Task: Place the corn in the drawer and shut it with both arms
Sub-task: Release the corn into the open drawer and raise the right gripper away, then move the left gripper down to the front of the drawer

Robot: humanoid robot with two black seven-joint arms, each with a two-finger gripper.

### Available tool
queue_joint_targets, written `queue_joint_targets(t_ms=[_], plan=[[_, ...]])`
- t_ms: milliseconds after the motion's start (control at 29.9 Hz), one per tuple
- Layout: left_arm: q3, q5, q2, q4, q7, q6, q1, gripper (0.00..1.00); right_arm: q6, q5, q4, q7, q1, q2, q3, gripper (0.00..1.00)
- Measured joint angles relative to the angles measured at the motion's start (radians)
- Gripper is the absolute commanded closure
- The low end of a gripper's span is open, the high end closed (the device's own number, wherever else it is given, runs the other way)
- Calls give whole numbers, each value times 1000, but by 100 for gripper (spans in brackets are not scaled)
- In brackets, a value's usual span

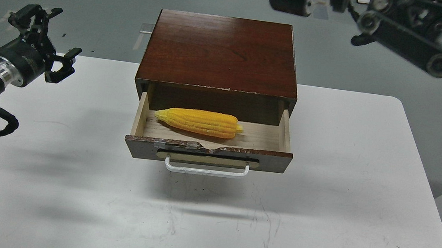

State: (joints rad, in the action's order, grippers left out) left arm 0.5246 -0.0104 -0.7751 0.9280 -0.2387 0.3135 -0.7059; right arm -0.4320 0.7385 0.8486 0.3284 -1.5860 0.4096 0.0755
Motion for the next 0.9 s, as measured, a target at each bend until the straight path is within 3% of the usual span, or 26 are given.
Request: queue_joint_targets(t_ms=[134,301,434,535,568,635,769,902], plan=[[-1,98,2,0,-7,-26,-1,2,-45,-408,-127,-75,138,45,44,3],[12,321,5,0,-25,-93,-1,2,61,-941,-148,-94,354,108,167,0],[19,377,-3,11,-106,-96,-15,2,125,-1032,-145,-99,510,135,259,0],[16,449,-24,28,-200,-121,-37,2,137,-1034,-147,-100,586,153,285,0],[16,508,-31,37,-220,-151,-48,2,137,-1034,-148,-100,602,157,287,0],[16,717,-54,84,-242,-294,-66,2,137,-1034,-152,-100,634,172,289,0],[12,1052,-101,223,-250,-580,-74,2,137,-1032,-157,-98,671,189,290,0],[4,1207,-198,473,-251,-622,-75,4,142,-1032,-160,-90,701,192,290,0]])
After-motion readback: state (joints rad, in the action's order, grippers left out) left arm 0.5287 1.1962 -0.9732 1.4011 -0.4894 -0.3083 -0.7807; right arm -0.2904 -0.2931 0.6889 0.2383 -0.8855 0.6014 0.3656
